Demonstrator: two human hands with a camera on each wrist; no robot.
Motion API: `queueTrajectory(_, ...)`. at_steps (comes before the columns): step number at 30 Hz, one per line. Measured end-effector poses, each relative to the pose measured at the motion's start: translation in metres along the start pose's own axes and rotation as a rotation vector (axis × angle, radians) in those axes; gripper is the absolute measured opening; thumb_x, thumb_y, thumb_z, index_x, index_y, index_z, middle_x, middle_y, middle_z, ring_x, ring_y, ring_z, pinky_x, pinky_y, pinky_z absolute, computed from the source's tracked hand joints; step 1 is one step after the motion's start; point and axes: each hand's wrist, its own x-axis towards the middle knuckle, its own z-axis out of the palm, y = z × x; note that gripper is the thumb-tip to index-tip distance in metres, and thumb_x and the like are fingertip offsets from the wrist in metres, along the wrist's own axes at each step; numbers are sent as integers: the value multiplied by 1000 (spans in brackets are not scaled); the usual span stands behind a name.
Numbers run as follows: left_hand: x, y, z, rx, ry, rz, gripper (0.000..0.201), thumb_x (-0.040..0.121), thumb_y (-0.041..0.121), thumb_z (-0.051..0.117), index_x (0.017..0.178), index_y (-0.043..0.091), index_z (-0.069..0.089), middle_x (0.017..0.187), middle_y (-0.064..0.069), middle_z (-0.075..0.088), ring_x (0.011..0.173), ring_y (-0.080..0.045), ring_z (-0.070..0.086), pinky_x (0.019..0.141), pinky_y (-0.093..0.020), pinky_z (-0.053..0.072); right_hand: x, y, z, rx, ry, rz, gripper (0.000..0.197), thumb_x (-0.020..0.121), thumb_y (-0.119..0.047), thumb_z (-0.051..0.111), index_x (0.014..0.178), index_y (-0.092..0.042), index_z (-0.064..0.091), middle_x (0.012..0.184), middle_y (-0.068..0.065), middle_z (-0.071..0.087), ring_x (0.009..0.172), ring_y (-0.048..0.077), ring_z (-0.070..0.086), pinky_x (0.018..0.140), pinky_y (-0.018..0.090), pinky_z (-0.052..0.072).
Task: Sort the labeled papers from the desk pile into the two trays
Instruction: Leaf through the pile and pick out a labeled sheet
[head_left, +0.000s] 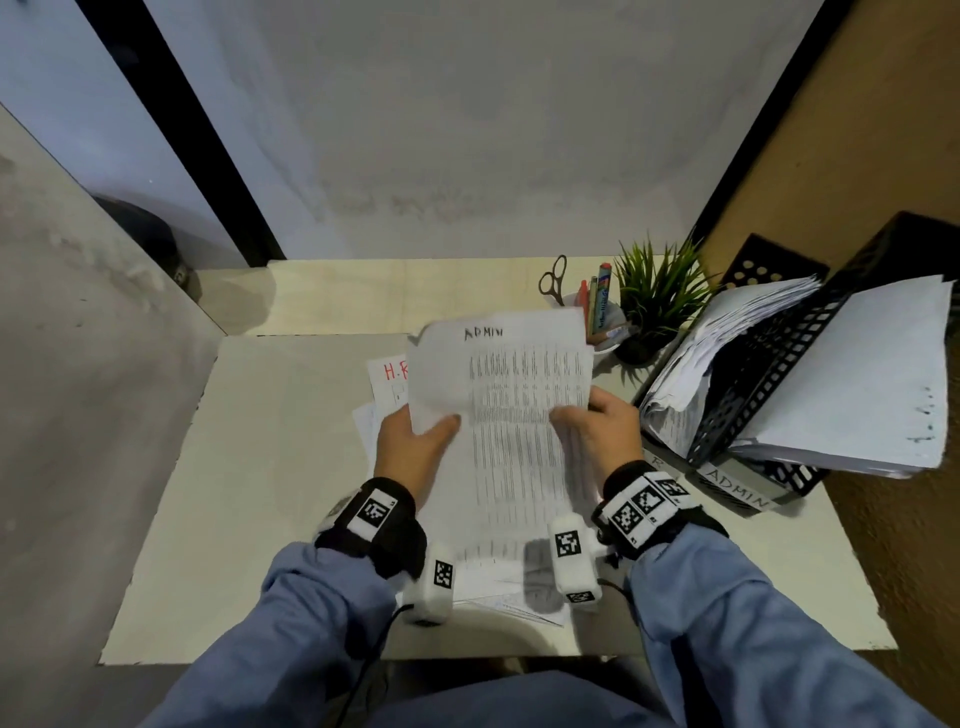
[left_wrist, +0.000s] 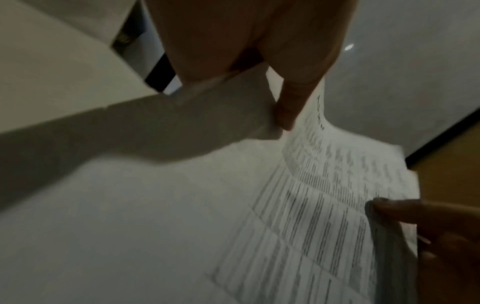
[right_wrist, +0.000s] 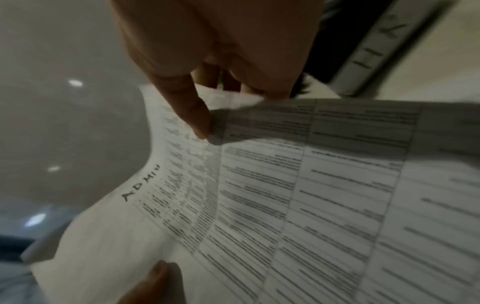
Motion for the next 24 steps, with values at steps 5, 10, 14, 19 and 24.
queueTrajectory(5, -12, 61, 0, 49, 180, 302, 14, 82, 9, 69, 78, 21, 63, 76, 8, 67, 63, 1, 64, 53, -9, 48, -10, -41, -2, -9, 34, -417, 28, 79, 5, 67, 101, -12, 68, 91, -5, 69, 82, -1, 66, 76, 18, 55)
queueTrajectory(10, -19, 37, -3, 194, 91, 173, 9, 83, 13, 69, 88, 17, 62, 81, 4, 64, 74, -12, 65, 55, -16, 49, -19, -6, 0, -97, -8, -260, 26, 83, 6, 61, 93, -18, 66, 86, -8, 67, 81, -1, 66, 71, 22, 58)
queueTrajectory(14, -20, 0, -2, 226, 78, -68, 28, 85, 16, 68, 110, 6, 60, 92, 0, 66, 83, -15, 64, 58, -14, 43, -25, 36, 3, -132, -57, -22, 25, 87, 6, 56, 102, -14, 62, 88, -9, 65, 97, 20, 67, 60, 10, 51)
queueTrajectory(19, -25, 46, 28, 202, 2, 31, 23, 90, 19, 60, 109, 6, 55, 101, 1, 62, 99, -17, 60, 82, -22, 46, -24, -3, -20, -82, 2, -87, 15, 87, 5, 58, 89, -9, 63, 73, -12, 67, 63, -8, 63, 67, 18, 57)
queueTrajectory(24, -31, 106, 82, 297, -235, 360, 18, 89, 18, 58, 104, 11, 65, 92, 1, 69, 80, -7, 61, 74, -22, 48, -12, -55, -85, -76, 200, -358, 26, 84, 1, 63, 105, -15, 62, 91, -11, 66, 78, -7, 64, 70, 10, 52)
